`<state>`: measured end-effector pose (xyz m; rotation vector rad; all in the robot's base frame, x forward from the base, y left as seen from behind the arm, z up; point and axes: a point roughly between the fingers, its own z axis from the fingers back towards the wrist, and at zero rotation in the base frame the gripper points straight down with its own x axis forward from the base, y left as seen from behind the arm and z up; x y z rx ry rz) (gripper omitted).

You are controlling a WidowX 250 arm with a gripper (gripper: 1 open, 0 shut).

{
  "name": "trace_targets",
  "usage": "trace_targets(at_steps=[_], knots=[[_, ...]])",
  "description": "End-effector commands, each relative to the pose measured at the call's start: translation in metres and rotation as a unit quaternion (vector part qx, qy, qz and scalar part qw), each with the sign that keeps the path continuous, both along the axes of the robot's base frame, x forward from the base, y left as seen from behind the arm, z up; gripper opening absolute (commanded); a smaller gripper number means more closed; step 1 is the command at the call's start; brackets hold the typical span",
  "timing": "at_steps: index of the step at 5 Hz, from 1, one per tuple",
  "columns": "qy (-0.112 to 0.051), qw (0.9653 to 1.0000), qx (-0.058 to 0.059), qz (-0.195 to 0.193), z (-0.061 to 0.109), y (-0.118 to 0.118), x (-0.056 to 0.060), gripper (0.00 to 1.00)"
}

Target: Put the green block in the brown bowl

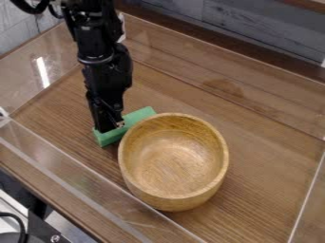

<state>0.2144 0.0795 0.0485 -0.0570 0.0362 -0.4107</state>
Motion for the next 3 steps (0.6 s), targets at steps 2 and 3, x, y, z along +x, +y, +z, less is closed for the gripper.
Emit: trace_targets(at_steps=[2,3], knots=[[-0.02,0.9998,0.006,-0.006,0.0076,0.002,0.0125,1.0],[-0.022,0.9997,0.005,-0.007,0.0068,0.0014,0.0138,0.0]])
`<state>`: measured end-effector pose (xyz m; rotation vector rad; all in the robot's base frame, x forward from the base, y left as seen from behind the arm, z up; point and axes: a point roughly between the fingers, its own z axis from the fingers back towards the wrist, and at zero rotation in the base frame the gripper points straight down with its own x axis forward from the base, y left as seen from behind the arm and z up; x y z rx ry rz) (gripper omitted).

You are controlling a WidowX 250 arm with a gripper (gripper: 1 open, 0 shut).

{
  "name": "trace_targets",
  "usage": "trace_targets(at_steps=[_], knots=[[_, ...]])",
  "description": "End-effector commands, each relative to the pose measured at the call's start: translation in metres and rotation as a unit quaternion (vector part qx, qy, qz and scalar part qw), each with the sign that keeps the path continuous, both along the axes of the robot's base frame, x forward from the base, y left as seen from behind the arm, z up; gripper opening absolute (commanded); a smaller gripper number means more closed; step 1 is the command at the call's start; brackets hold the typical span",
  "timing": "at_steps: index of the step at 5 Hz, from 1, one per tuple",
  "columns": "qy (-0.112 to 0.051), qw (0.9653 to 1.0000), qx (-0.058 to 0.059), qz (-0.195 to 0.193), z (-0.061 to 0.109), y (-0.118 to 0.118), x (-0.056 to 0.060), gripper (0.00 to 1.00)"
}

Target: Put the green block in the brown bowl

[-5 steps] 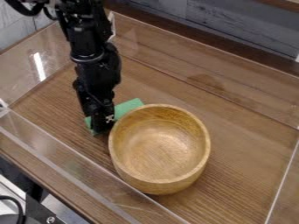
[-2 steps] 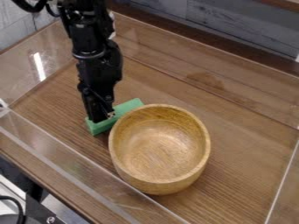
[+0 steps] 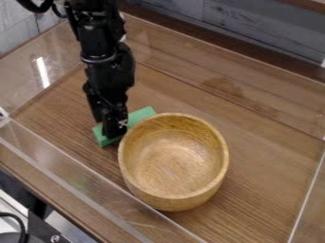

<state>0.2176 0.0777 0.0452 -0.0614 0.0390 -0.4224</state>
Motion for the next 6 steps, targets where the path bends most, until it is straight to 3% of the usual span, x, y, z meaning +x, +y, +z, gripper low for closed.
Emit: trace_targets(at_steps=[1,2,3,4,6], knots=[[-0.025,0.9997,0.007,-0.003,0.011,0.0029,0.0123,0.0],[-0.025,0.9997,0.006,-0.003,0.0109,0.0027,0.0136,1.0],[-0.025,0.9997,0.006,-0.003,0.0101,0.0026,0.0146,1.0],[-0.026,0.9996,0.005,-0.005,0.0105,0.0023,0.0162,0.0],[-0.028,0.9996,0.004,-0.007,0.0111,0.002,0.0187,0.0]])
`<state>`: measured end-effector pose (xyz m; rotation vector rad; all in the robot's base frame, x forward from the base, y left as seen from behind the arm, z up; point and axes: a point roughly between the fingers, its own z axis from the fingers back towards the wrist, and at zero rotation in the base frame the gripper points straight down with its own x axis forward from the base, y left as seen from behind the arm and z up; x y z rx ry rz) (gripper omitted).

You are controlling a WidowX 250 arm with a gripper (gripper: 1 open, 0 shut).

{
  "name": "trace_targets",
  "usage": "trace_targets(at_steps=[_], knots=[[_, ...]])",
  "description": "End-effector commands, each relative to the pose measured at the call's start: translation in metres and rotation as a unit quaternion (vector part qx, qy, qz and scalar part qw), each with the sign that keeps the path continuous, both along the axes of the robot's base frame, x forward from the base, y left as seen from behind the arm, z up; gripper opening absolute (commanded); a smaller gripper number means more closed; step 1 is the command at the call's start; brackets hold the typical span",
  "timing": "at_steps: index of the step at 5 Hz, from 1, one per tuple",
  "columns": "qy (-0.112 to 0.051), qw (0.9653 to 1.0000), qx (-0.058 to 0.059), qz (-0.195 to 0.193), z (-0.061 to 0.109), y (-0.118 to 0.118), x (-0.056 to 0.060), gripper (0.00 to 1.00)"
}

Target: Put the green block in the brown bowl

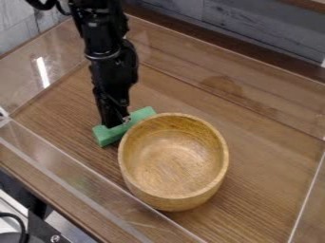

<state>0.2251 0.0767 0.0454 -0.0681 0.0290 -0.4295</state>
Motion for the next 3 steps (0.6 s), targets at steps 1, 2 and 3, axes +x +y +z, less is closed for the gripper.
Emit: trace_targets(at_steps=[1,2,3], knots=[[-0.024,0.9997,0.007,-0.004,0.0087,0.0029,0.012,1.0],[-0.025,0.9997,0.006,-0.006,0.0074,0.003,0.0129,1.0],[-0.026,0.9996,0.005,-0.008,0.0069,0.0029,0.0139,0.0]])
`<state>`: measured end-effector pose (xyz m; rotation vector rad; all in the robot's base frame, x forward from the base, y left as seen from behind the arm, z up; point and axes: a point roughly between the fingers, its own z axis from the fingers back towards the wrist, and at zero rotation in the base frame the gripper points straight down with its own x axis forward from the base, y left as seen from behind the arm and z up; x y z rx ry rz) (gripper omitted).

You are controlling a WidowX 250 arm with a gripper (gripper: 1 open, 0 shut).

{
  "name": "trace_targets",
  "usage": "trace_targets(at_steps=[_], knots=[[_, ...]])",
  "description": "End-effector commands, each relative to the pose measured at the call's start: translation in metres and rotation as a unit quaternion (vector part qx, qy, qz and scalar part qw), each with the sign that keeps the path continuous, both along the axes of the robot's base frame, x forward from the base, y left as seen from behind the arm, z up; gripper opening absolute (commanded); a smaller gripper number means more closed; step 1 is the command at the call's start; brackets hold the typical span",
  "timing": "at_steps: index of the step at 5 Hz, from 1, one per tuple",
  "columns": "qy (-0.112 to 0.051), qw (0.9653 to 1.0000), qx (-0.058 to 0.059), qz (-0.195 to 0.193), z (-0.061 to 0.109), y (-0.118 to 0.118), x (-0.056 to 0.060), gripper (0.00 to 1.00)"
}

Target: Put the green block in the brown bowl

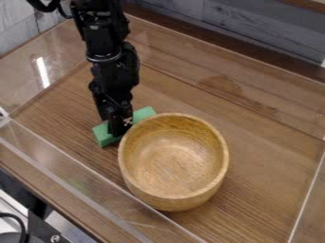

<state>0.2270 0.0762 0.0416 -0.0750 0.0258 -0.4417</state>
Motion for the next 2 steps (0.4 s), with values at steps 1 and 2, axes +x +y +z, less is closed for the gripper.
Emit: trace_targets(at_steps=[1,2], knots=[[-0.026,0.9996,0.007,-0.004,0.0092,0.0033,0.0128,0.0],[-0.026,0.9996,0.007,-0.004,0.012,0.0029,0.0138,0.0]])
